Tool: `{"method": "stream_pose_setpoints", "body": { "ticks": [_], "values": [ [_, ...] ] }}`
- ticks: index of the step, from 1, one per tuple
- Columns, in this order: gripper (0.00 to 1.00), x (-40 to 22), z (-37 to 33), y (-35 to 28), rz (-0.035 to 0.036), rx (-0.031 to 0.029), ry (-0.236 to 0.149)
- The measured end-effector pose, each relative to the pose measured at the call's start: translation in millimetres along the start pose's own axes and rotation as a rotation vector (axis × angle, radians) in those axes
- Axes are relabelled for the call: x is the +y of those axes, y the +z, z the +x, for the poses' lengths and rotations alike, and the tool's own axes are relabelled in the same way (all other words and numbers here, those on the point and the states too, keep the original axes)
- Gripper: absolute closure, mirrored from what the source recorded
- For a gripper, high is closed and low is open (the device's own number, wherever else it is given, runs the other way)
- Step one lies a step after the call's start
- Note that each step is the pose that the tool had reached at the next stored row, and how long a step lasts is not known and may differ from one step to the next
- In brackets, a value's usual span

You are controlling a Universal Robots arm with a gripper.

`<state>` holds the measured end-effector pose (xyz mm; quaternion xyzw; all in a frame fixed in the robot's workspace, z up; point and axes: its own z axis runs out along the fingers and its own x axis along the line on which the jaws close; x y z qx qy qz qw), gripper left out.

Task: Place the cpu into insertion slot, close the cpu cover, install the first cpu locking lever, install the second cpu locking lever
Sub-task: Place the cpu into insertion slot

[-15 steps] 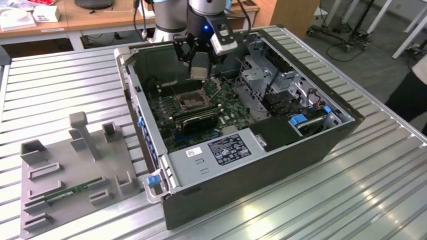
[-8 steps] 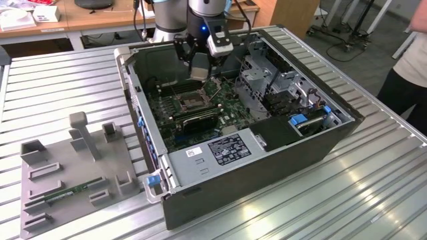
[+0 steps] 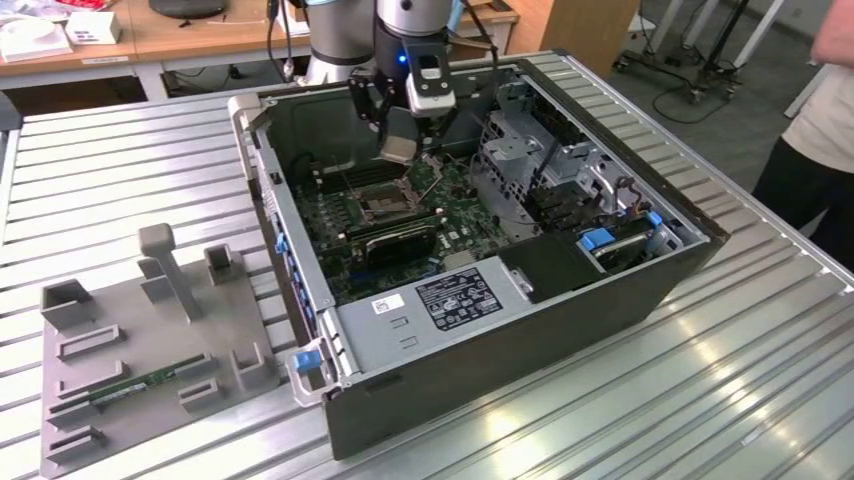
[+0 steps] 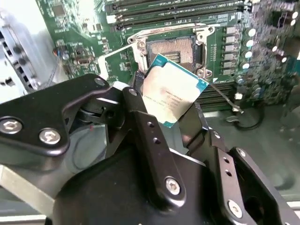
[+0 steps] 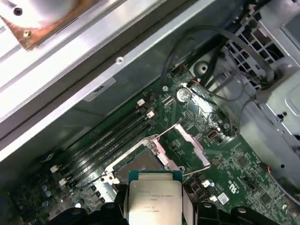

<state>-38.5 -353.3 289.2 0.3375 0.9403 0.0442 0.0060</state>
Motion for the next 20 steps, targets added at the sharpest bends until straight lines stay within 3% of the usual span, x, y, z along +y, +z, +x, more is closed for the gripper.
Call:
{"method": "stream_pose_setpoints", "body": {
  "ticks": [20],
  "values": [
    [0.46,-0.8,-0.2,8.9,-0.0069,-0.0318,0.364]
  ]
}}
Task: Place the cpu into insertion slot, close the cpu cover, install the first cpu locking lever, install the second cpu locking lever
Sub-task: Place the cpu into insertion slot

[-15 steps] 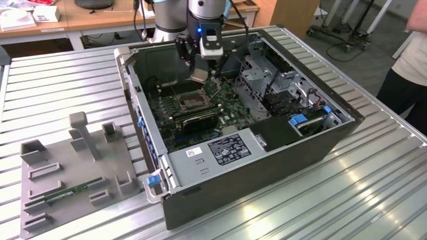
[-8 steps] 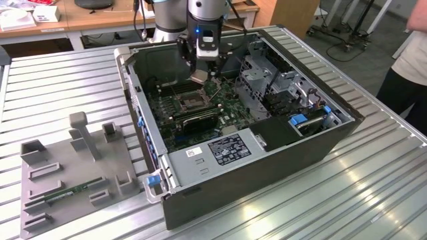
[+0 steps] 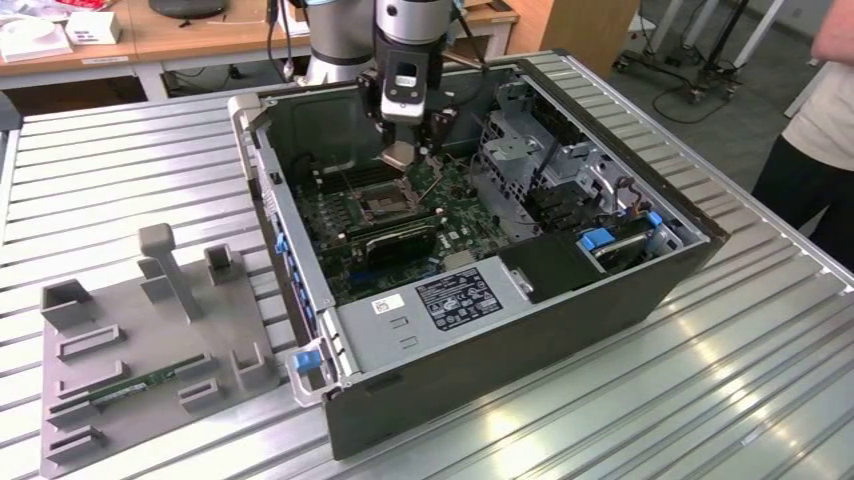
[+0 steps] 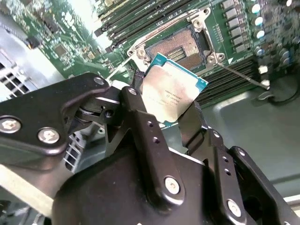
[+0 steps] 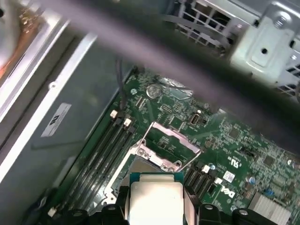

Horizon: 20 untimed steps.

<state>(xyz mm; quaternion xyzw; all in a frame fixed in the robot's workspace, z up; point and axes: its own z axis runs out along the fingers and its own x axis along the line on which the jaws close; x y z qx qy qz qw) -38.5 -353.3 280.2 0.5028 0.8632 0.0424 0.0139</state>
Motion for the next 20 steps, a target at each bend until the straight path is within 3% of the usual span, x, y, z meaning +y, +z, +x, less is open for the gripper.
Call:
{"method": "stream_pose_setpoints", "body": {
  "ticks": [20],
  "values": [
    [0.46,-0.7,-0.1,7.6,-0.0066,-0.0312,0.357]
  ]
}}
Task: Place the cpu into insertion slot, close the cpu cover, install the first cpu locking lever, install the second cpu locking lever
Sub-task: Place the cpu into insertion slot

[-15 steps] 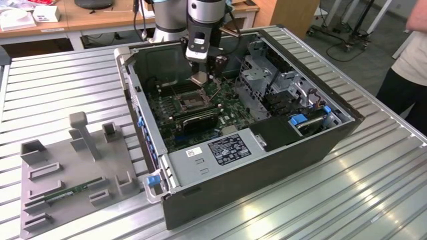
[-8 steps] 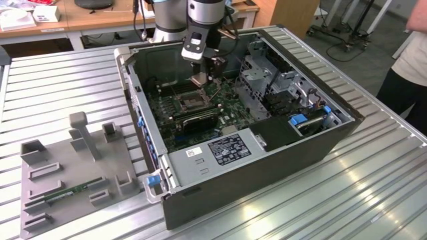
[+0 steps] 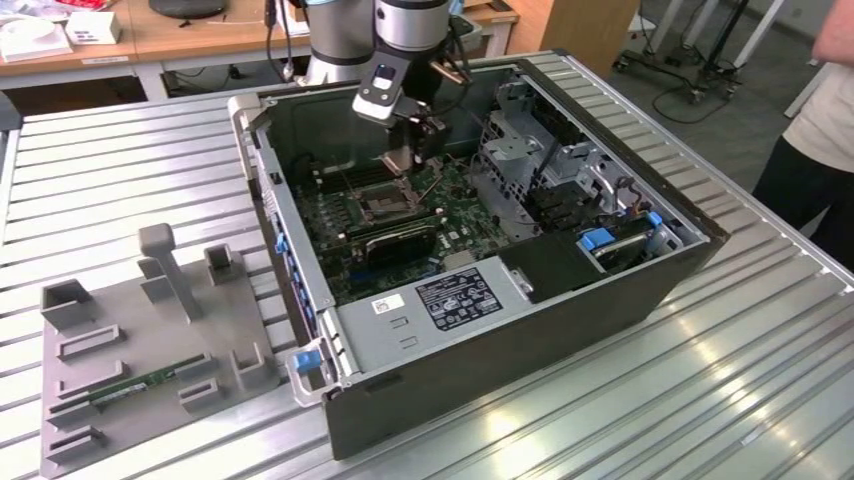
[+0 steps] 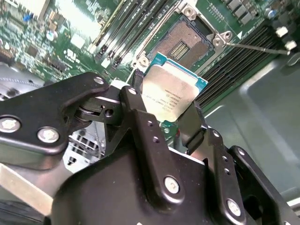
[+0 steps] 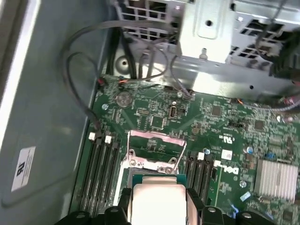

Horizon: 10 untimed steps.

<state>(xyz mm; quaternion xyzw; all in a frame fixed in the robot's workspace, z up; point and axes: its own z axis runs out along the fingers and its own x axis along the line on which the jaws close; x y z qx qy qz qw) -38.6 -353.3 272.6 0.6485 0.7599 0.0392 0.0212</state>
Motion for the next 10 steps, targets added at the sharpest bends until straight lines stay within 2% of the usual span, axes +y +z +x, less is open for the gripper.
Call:
{"method": "stream_pose_setpoints", "body": {
  "ticks": [6,10],
  "values": [
    [0.46,-1.1,0.1,1.6,-0.0016,-0.0077,0.088],
    [0.46,-3.6,0.6,1.9,-0.0021,-0.0107,0.121]
  ]
}}
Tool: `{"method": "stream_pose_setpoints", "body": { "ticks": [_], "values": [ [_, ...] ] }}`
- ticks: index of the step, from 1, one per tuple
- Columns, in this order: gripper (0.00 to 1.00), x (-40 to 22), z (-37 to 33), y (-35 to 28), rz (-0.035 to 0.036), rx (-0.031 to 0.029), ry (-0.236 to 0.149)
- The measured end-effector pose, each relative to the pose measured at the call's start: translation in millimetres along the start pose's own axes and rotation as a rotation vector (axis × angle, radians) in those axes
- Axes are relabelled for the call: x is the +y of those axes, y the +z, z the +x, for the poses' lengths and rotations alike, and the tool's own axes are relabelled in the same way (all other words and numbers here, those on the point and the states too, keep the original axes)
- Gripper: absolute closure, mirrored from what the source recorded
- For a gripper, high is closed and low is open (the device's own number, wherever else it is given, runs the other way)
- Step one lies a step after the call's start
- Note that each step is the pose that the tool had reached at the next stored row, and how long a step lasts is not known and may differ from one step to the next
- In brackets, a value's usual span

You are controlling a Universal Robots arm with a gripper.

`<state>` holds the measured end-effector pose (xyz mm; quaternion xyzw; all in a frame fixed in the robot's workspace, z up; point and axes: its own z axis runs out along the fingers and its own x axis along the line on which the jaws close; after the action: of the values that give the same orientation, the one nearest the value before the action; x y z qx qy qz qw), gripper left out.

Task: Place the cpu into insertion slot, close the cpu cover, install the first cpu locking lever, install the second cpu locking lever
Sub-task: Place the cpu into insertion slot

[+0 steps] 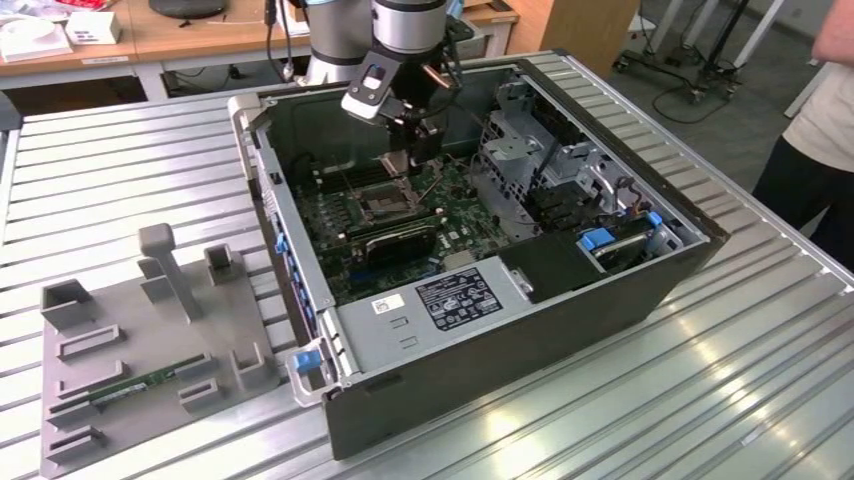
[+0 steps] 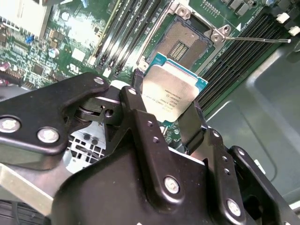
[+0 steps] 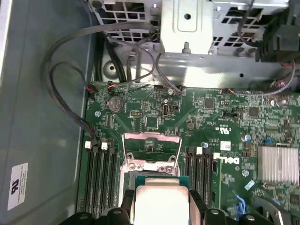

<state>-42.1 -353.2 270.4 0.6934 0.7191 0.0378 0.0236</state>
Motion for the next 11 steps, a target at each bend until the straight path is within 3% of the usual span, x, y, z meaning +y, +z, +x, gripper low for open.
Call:
{"method": "stream_pose_setpoints", "body": {
  "ticks": [11],
  "values": [
    [0.46,-4.0,0.6,1.6,-0.0002,0.0003,0.001]
  ]
}}
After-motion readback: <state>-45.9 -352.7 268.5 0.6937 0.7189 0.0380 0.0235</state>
